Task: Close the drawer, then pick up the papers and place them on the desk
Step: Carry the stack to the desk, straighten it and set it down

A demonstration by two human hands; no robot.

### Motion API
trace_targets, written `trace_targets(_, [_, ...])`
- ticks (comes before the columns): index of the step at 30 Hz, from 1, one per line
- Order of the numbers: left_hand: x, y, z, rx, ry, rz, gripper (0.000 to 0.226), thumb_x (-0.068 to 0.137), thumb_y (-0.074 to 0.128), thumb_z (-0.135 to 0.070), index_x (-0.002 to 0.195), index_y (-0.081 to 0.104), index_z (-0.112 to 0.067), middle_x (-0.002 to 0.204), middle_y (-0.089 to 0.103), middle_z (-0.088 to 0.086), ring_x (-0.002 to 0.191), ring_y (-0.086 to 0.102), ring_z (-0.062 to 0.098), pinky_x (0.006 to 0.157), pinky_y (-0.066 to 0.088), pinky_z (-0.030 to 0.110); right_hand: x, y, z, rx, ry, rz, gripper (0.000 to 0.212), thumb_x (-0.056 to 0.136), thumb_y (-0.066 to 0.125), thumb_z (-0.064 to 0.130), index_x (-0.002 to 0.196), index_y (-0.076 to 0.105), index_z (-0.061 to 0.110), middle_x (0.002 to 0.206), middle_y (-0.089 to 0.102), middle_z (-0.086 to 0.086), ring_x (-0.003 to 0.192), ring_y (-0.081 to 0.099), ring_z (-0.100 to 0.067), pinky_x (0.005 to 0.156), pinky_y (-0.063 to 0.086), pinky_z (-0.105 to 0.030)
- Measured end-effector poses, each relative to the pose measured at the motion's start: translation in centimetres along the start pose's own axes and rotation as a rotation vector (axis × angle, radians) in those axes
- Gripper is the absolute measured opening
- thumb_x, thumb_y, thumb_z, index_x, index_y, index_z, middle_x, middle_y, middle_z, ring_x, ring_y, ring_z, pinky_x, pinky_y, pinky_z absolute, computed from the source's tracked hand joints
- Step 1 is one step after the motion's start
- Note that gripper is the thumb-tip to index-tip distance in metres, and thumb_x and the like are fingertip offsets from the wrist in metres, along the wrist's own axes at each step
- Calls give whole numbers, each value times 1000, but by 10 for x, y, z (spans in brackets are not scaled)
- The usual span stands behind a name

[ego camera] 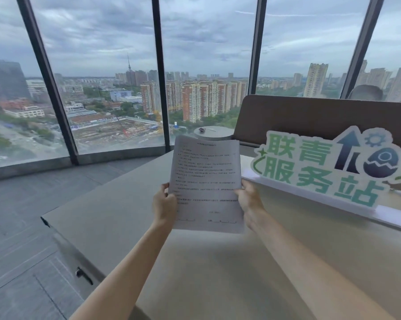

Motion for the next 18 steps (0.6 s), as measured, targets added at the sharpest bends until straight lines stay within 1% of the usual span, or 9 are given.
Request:
trace_targets(3, [26,-19,9,75,-24,-18,49,84,37,2,126,57,-11,103,69,12,82,65,29,59,52,32,16,28,-4,-50,32,59,35,92,38,-1,106,66,13,107,72,-13,95,71,-34,83,61,-50])
trace_targets(6, [56,-34,18,145,-53,1,45,85,37,1,125,57,-9,103,70,14,81,65,29,67,57,38,36,51,-9,-129,56,101,30,93,41,3,96,67,17,102,74,-11,94,72,-32,85,61,-51])
trace_targets(9, [85,-43,26,217,-76,27,44,86,37,1,124,55,-9,101,68,14,85,64,29,74,57,41,55,66,-15,-163,98,142,30,90,44,-3,103,69,9,98,74,-11,81,72,-26,66,61,-36])
trace_targets(10, [95,-45,28,248,-82,33,44,86,37,0,125,54,-9,100,66,13,87,63,29,75,57,41,60,71,-17,-177,116,164,30,90,45,-6,102,69,8,97,74,-11,80,71,-25,64,60,-34])
trace_targets(11, [105,-45,30,276,-85,42,44,86,36,0,125,54,-9,98,64,12,88,63,30,76,56,42,67,75,-21,-190,122,176,30,89,47,-9,99,69,10,99,74,-12,83,72,-27,69,61,-36])
trace_targets(13, [123,-43,34,317,-85,68,41,87,36,-1,123,54,-9,96,62,11,90,63,31,79,56,44,79,82,-26,-229,114,167,30,86,50,-11,93,69,11,108,74,-15,98,71,-31,88,59,-43])
trace_targets(14, [131,-40,35,332,-88,86,39,88,37,-1,121,55,-10,97,63,12,90,63,30,79,56,42,85,84,-28,-249,102,155,29,86,51,-12,94,70,9,110,73,-15,101,70,-32,92,57,-43])
trace_targets(16, [147,-32,39,361,-91,123,35,89,40,-4,119,55,-12,102,66,13,93,64,30,82,56,41,95,89,-31,-297,62,132,30,85,54,-10,104,70,6,107,73,-13,97,69,-28,87,56,-37])
trace_targets(18, [164,-25,42,402,-83,142,36,89,41,-5,121,57,-9,106,66,15,100,65,33,87,55,43,105,91,-33,-354,32,115,32,84,57,-4,110,70,9,102,73,-7,95,69,-26,86,57,-38])
Point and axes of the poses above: each hand's wrist, its own x-axis towards the middle knuckle, its own y-axis out of the palm, z = x × y, the point moved 3 cm from there along x, towards the middle knuckle
